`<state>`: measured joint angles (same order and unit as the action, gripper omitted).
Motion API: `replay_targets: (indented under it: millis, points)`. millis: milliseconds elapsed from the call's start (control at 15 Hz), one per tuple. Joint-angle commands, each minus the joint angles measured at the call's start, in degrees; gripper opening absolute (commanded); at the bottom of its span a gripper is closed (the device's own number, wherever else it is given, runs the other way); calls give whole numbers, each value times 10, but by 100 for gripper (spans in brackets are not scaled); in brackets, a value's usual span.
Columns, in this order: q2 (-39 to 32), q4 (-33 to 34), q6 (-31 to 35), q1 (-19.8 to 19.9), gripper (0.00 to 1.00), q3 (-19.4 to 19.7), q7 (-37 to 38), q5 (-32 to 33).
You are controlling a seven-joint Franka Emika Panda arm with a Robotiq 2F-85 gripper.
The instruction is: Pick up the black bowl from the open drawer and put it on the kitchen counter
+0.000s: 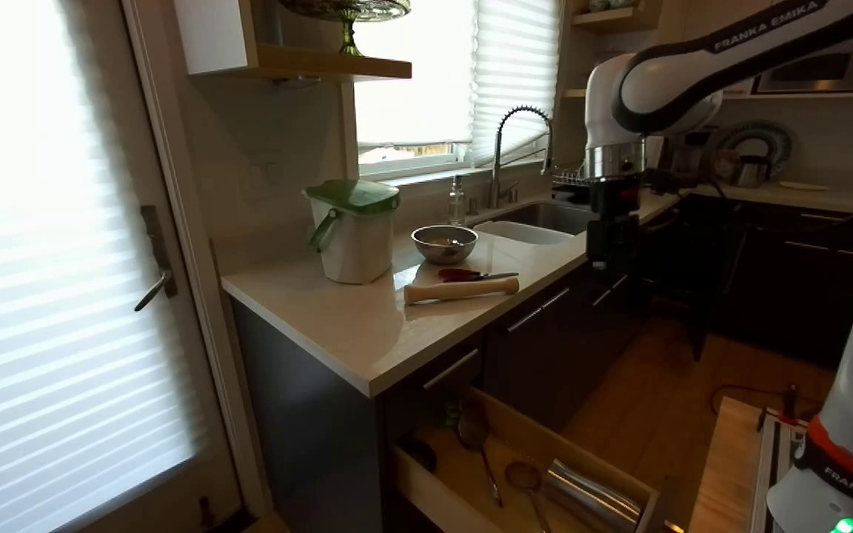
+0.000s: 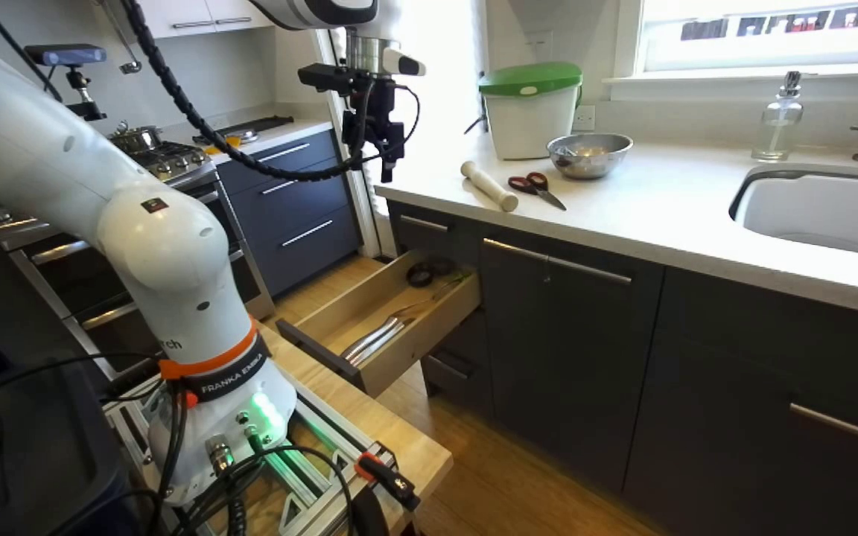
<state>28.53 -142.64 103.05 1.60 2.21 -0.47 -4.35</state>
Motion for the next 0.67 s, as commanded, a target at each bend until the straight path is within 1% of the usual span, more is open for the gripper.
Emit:
replay_targets:
  millis: [0,67,133,333,467,600]
  points:
    - [-69,4,82,-18,100,-23,36,-37]
    - [-89,2,106,-26,100,-27,33,-51]
    - [-103,-7,152,-27,100,-38,42,-43]
    - [-147,-24,266,-41,100,-52,34,-40]
    - [-177,-35,330,-54,100,-52,19,-63]
    - [-204,-45,379,-69,100,-51,-2,-103]
